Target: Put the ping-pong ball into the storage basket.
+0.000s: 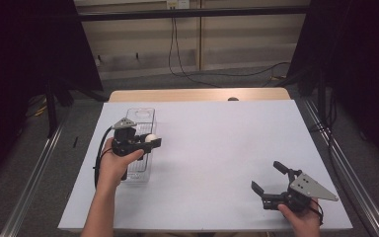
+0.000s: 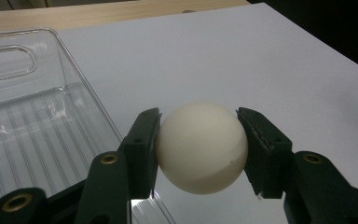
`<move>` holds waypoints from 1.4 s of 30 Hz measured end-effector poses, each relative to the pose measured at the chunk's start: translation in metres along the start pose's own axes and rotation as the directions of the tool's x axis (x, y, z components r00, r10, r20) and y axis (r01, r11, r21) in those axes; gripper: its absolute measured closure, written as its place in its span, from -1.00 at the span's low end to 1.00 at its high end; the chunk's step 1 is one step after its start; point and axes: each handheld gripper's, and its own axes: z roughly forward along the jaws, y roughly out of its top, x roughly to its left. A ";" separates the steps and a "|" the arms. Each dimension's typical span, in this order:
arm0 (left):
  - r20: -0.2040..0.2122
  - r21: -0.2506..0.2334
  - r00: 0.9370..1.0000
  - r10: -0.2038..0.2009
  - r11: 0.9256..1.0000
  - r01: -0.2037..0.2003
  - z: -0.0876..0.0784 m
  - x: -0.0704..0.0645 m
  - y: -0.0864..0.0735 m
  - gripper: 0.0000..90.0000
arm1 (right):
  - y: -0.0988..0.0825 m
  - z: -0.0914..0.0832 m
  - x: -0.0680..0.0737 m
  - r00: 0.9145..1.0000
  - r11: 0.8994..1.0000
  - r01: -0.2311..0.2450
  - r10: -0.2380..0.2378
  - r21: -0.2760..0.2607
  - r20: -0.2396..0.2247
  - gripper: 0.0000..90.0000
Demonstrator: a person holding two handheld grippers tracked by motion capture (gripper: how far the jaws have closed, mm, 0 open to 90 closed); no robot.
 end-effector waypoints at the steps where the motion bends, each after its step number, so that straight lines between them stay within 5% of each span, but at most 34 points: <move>1: -0.005 -0.002 1.000 -0.005 1.000 0.005 0.000 0.000 0.000 0.13 | 0.000 0.000 0.000 1.000 1.000 0.002 -0.002 0.002 -0.004 -0.99; 42: -0.048 -0.017 0.999 -0.012 1.000 0.011 -0.008 0.011 -0.001 0.13 | 0.000 0.000 0.000 1.000 1.000 0.003 -0.003 0.003 -0.006 -0.99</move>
